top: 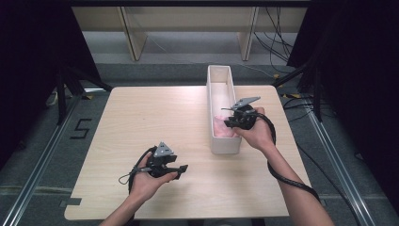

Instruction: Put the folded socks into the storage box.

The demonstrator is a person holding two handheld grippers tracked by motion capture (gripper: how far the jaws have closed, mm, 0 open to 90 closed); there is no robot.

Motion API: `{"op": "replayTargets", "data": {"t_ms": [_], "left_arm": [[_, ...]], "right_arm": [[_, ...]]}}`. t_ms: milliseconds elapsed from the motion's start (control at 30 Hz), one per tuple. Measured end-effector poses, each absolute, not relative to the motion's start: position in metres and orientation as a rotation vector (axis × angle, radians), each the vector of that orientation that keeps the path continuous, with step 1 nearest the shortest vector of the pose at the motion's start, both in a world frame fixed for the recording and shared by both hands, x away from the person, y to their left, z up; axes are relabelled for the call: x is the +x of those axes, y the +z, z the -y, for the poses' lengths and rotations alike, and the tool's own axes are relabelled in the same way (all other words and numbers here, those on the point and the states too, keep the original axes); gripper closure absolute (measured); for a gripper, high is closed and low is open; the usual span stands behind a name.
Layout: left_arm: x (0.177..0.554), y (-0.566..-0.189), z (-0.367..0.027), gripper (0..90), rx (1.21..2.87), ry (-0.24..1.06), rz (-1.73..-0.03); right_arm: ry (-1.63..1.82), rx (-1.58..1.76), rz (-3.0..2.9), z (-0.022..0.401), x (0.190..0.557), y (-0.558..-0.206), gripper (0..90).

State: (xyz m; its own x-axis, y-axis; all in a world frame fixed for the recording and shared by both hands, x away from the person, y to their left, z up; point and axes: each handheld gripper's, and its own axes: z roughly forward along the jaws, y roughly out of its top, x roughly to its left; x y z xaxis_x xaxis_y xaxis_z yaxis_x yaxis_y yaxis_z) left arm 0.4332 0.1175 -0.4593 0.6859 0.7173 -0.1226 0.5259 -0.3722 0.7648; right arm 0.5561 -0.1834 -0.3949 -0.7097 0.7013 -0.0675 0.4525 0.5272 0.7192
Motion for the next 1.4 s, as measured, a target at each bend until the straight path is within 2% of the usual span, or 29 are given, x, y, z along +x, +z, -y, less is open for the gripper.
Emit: {"op": "replayTargets", "data": {"t_ms": [1400], "left_arm": [[0.4330, -0.4601, -0.1181, 40.2, 2.065, 0.285, -0.953]], "right_arm": [[0.960, 0.938, -2.499, 0.1832, 0.5509, -0.3976, 77.9]]}}
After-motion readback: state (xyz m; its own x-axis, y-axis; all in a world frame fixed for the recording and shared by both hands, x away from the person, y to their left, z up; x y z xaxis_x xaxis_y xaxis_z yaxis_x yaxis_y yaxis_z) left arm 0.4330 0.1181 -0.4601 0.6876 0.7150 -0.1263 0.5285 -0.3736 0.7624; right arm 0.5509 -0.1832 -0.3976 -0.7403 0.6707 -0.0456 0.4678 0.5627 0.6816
